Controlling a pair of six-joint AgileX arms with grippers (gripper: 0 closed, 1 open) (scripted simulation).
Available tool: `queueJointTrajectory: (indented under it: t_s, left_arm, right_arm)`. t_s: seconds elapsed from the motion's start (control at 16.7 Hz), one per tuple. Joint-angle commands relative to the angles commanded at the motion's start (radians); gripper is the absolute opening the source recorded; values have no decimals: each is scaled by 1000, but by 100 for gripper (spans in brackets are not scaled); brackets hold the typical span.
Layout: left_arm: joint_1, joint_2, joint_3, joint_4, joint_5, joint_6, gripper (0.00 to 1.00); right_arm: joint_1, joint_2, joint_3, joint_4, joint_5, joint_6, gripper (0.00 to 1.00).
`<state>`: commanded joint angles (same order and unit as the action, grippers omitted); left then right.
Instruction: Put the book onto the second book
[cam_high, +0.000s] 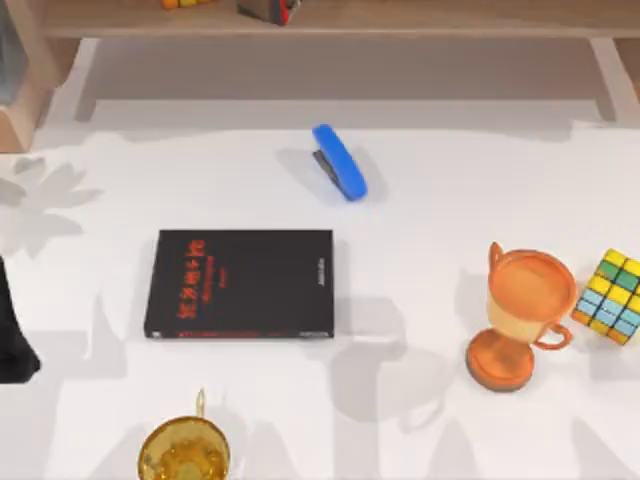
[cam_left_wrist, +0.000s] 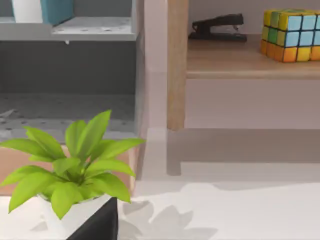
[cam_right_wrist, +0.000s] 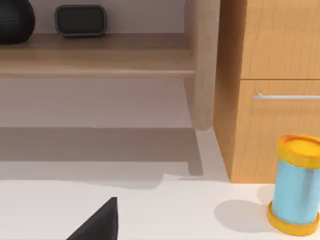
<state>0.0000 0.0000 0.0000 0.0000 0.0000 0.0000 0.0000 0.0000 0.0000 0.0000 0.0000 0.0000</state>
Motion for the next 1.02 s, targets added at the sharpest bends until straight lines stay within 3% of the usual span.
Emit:
queueJointTrajectory:
  t_s: [0.24, 0.48, 1.02]
  left_arm:
    - [8, 31, 30, 12, 9, 0, 100]
    - [55, 220, 194, 78, 61, 0, 100]
    - [232, 1110, 811, 330, 255, -1, 100]
  right_arm:
    - [0, 0, 0, 0, 0, 0, 100]
    - [0, 0, 0, 0, 0, 0, 100]
    - [0, 0, 0, 0, 0, 0, 100]
